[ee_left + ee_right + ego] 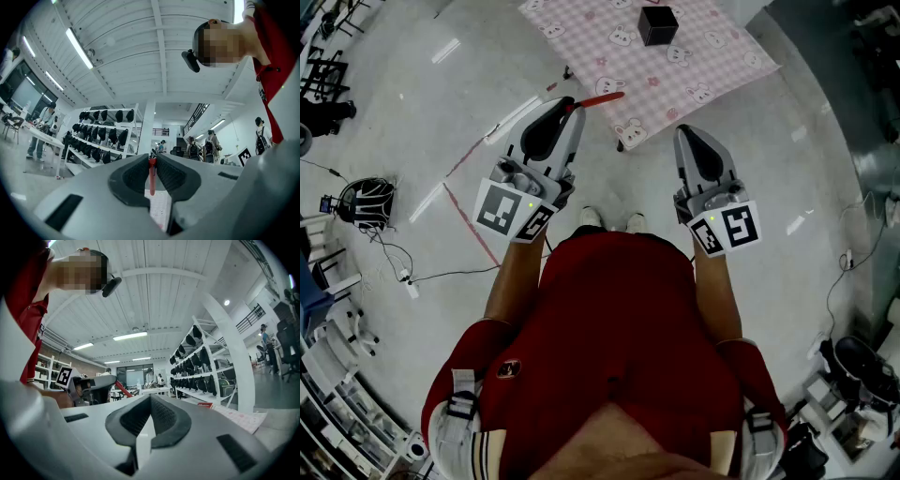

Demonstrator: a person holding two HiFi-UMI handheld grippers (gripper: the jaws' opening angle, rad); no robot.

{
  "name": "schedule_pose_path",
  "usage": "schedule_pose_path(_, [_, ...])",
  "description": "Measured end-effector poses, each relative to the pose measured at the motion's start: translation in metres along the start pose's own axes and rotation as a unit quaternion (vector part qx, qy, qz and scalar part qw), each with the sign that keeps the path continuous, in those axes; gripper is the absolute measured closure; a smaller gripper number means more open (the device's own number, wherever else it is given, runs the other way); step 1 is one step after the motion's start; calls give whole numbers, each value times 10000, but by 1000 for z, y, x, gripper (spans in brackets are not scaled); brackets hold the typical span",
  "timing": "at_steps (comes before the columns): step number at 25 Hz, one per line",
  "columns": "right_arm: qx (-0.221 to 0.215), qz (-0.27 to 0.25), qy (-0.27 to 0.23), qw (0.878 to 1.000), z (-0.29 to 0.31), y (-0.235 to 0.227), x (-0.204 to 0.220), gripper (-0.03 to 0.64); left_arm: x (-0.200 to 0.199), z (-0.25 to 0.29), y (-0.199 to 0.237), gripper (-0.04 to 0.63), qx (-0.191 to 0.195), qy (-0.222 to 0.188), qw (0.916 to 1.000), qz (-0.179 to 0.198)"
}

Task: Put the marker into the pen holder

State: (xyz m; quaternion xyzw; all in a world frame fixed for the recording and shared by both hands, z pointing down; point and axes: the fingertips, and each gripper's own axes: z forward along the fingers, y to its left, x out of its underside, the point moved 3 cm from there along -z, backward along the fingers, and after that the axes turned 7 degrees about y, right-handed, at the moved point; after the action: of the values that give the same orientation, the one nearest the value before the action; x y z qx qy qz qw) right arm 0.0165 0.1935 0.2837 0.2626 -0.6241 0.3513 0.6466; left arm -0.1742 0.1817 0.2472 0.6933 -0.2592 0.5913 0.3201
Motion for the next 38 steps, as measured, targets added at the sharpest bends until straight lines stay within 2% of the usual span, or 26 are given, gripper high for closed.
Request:
schedule_pose_path(12, [194,42,-148,9997,26,26,-3,618,-6,-22,35,538,162,-100,9998,-23])
schedule_pose_path(21, [443,2,51,9990,36,43,7,618,2,-31,57,538,326,-171,9990,-246])
schedule_pose_path(28, [621,45,66,9980,40,23,5,618,6,-17,68,538,342,-141,9985,-393])
schedule_pose_path(38, [522,-29,-28,9986,70,-43,6,618,9,49,79,538,288,74,9994,-162])
